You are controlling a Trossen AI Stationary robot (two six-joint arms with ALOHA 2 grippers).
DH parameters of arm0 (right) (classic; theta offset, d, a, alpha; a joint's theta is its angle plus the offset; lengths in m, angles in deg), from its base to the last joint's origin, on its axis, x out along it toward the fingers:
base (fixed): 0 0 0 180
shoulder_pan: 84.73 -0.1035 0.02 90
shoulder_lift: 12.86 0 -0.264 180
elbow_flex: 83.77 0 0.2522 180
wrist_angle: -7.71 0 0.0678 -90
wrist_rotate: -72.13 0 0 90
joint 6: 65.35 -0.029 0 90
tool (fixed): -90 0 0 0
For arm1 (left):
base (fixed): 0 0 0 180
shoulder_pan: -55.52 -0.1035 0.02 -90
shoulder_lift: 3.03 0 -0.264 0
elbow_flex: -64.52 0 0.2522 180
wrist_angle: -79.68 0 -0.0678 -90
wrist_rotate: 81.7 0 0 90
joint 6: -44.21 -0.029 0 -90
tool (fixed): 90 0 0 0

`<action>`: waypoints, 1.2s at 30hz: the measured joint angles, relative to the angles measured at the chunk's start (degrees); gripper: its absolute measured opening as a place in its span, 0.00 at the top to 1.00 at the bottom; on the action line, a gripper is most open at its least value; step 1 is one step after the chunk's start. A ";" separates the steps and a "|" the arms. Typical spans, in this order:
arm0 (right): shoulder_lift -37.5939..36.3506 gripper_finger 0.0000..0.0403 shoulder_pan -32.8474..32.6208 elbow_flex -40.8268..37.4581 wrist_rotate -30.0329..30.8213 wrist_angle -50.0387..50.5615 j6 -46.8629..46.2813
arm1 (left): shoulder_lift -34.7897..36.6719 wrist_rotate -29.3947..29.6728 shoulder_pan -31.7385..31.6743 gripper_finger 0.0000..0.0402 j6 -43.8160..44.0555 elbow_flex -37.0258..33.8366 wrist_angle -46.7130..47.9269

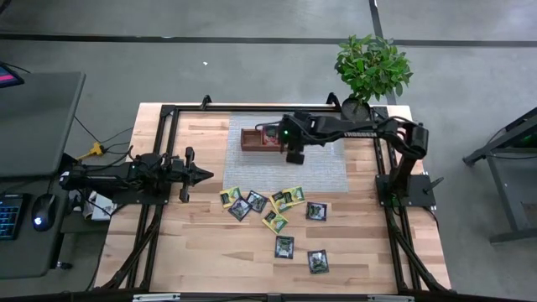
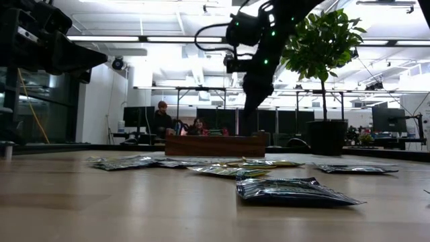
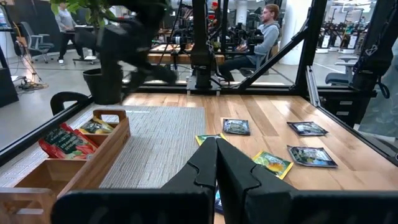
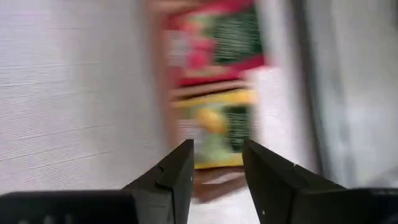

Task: Pick & Place Tea
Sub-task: Put the yellow tea bag into the right section of the wooden organizer

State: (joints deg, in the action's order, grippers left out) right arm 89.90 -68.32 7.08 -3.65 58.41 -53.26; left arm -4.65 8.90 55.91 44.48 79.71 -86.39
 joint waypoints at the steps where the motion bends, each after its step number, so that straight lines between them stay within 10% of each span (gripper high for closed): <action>1: -0.11 0.67 -0.70 -0.01 -3.30 0.53 -0.01 | 0.01 0.00 0.01 1.00 0.00 0.00 -0.02; 7: -0.22 0.66 -4.62 0.03 -19.04 2.48 2.37 | -0.01 0.00 -0.01 1.00 0.00 0.00 -0.02; 28: 6.57 0.66 -10.34 0.17 -30.88 2.83 -4.12 | 0.00 0.00 0.01 1.00 0.00 0.00 -0.01; 36: 8.71 0.50 -9.54 0.12 -33.70 3.14 -7.17 | -0.01 0.00 -0.01 1.00 0.00 0.00 -0.02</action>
State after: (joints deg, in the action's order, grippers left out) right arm 98.61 -77.86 7.21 -37.34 61.55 -60.43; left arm -4.66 8.90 55.91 44.48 79.71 -86.42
